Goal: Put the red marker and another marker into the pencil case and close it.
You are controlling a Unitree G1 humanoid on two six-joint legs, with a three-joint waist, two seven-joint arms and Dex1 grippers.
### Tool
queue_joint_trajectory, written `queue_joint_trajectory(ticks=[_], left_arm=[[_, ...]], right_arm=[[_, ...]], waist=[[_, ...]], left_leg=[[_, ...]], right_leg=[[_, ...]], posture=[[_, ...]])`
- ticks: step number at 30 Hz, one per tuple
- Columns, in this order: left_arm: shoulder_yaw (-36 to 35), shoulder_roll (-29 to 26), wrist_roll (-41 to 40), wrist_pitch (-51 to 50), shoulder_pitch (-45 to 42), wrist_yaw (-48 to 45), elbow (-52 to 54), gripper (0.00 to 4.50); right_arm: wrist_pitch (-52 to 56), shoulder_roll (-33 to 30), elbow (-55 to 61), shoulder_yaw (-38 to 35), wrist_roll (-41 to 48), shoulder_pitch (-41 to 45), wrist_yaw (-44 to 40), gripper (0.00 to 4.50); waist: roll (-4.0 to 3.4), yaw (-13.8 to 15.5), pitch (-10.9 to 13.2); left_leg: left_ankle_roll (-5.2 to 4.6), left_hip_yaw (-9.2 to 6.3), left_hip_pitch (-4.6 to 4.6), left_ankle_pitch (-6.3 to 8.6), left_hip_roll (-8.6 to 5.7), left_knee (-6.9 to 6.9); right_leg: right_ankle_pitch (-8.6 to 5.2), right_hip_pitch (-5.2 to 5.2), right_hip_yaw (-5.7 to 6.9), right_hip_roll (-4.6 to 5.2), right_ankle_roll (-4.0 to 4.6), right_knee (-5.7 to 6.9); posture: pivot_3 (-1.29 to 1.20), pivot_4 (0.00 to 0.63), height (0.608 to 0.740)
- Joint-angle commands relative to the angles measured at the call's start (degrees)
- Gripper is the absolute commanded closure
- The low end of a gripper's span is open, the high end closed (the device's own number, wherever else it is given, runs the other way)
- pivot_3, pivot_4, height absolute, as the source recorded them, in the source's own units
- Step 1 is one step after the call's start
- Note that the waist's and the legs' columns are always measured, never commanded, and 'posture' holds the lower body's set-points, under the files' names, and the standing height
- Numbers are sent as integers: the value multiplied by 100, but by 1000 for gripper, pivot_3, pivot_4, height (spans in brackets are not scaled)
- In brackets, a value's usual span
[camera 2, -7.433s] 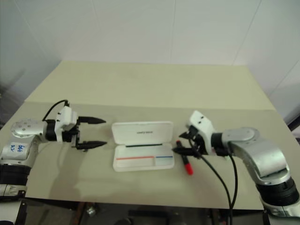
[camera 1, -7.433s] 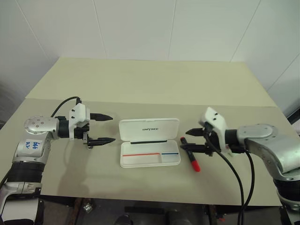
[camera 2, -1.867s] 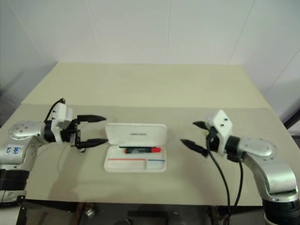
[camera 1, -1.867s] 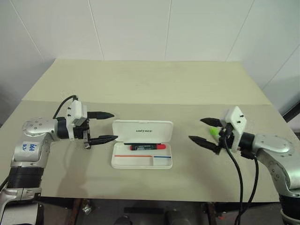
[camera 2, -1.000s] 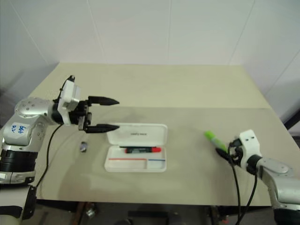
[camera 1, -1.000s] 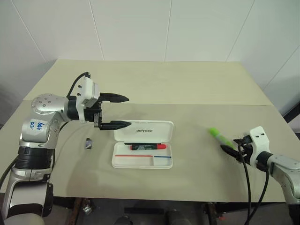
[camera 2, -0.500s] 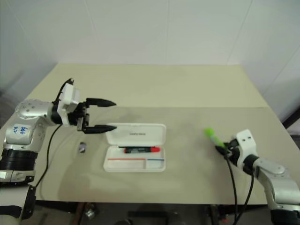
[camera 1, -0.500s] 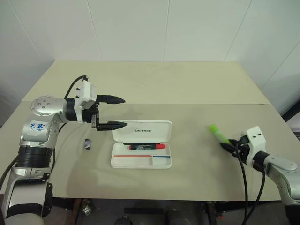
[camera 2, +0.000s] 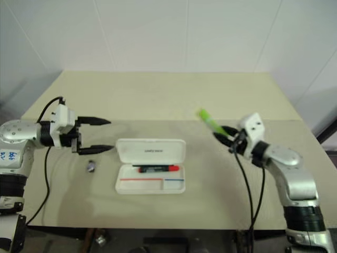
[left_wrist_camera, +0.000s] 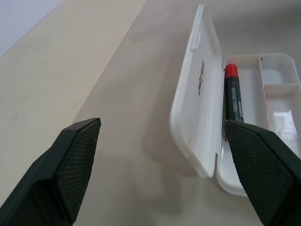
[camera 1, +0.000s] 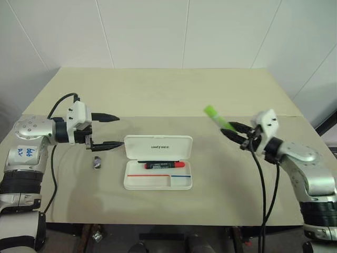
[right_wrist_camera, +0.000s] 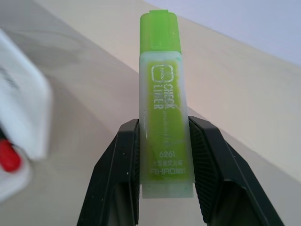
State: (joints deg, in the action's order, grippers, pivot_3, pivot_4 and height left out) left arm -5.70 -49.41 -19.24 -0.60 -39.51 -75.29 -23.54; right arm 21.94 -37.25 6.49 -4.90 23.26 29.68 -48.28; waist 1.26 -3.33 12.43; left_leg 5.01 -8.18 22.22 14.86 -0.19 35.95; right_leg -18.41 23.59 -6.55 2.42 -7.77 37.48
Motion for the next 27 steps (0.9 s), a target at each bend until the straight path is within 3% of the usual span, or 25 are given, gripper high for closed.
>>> queue_joint_trajectory(ticks=[1,8,16,27], left_arm=[[-201,-172,2,118,18,-23,-3,0],[-288,-164,-49,67,263,54,189,0],[-368,-191,-129,-22,557,86,367,0],[-346,-73,-133,-136,691,63,496,0]], right_arm=[[43,31,252,138,222,430,-318,3410],[212,160,515,392,458,780,-639,3410],[613,104,1182,838,603,443,-904,3410],[566,-35,1162,1785,-209,308,-1098,3410]], waist=[[0,5,0],[0,17,0],[0,9,0],[0,8,0]], left_leg=[[0,0,1,0,0,0],[0,-3,4,0,0,-11],[0,-4,7,0,3,-11],[0,-3,6,0,1,-8]], right_leg=[[0,0,0,1,0,-1],[0,3,3,3,0,-8],[-2,9,5,1,3,-4],[-2,9,4,2,3,-2]], posture=[[0,150,740],[0,150,740],[0,150,740],[0,150,740]])
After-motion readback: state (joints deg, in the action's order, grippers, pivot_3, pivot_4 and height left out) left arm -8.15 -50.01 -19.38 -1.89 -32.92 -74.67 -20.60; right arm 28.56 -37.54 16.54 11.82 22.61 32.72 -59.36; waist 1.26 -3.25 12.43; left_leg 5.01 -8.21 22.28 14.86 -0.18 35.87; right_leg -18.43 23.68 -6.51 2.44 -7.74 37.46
